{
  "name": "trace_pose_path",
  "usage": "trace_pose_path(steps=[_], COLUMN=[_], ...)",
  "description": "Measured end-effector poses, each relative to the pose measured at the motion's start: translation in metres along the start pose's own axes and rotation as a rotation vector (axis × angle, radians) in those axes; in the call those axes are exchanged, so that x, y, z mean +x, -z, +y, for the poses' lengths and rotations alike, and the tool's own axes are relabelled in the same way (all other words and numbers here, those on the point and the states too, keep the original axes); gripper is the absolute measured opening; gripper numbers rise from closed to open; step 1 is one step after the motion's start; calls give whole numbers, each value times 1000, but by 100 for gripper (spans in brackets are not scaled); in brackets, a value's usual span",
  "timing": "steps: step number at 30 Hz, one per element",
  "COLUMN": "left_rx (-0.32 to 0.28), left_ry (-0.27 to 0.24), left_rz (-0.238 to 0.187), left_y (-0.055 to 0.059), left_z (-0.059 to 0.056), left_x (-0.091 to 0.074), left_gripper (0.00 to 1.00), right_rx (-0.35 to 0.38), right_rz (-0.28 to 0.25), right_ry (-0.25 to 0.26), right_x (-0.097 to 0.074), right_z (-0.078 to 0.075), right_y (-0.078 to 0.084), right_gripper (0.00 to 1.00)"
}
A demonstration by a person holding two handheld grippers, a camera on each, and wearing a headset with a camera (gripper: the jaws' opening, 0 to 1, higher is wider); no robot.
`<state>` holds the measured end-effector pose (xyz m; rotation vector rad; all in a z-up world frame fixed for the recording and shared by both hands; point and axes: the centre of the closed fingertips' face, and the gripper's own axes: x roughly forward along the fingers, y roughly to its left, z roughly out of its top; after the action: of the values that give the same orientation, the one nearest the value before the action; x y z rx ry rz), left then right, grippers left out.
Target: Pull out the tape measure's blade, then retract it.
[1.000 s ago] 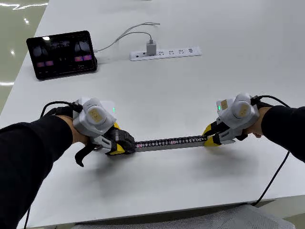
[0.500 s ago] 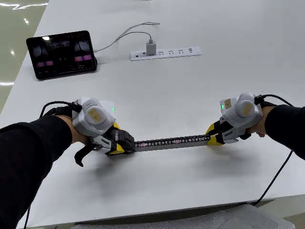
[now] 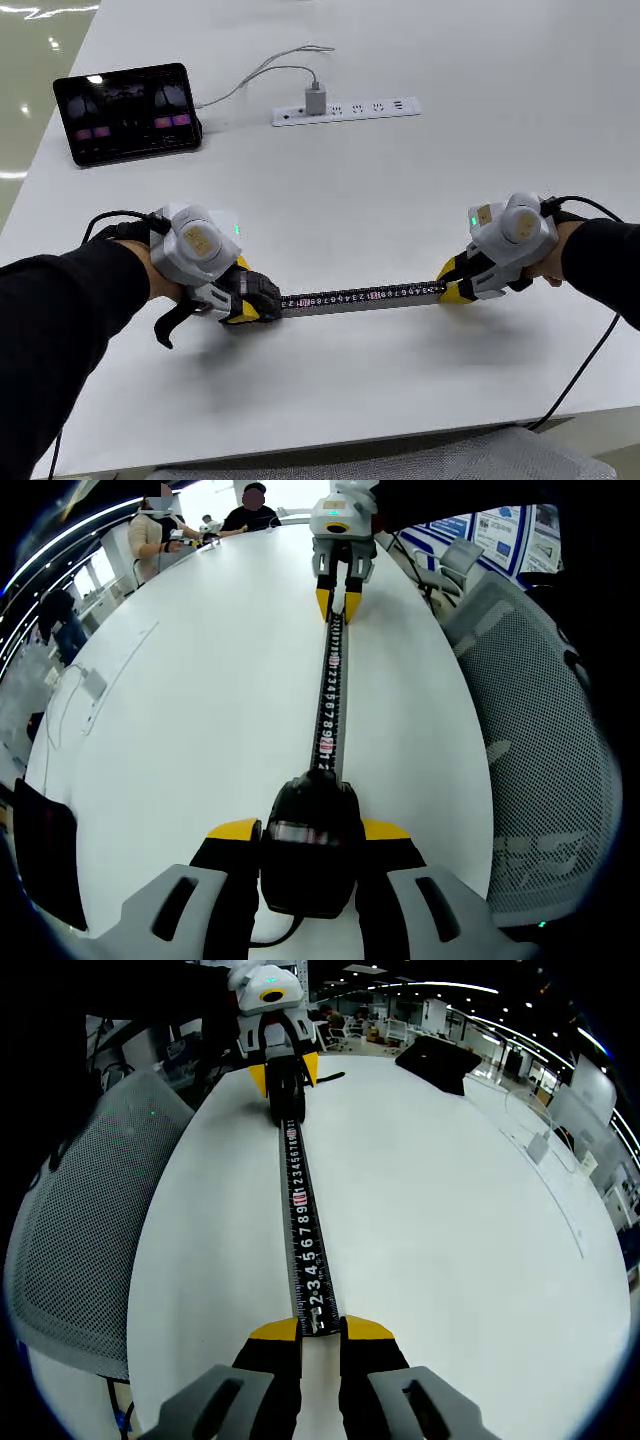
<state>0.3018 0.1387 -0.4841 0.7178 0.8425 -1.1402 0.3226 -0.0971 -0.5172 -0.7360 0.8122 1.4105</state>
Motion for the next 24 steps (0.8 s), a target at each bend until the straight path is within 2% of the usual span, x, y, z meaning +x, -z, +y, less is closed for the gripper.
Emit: trace_pose_path(steps=[7,12,15,19,20,22,24], left_rx=[21,48,46,18,-16,-26,-83], left_ry=[-17,-32,-36,-48,-44,-52,-73], left_rz=[-3,19,24,14,17,17,3], left_y=[-1,-1,0,1,3,4,5], left_z=[0,1,2,8,7,8,10], left_x=[2,3,3,3,2,0,-3], left_gripper=[32,32,32,37,37,38,40], right_rx=[5,-2,-36,-43,-36,-26,-33], right_rz=[17,61,85,89,89,87,87], right_ry=[-1,-2,4,12,14,21,33], right_x=[1,2,3,2,1,1,0], right_z=[0,0,1,-1,-1,-1,-1], right_y=[-2,-2,-1,2,2,2,2], right_gripper=[11,12,12,12,13,13,13])
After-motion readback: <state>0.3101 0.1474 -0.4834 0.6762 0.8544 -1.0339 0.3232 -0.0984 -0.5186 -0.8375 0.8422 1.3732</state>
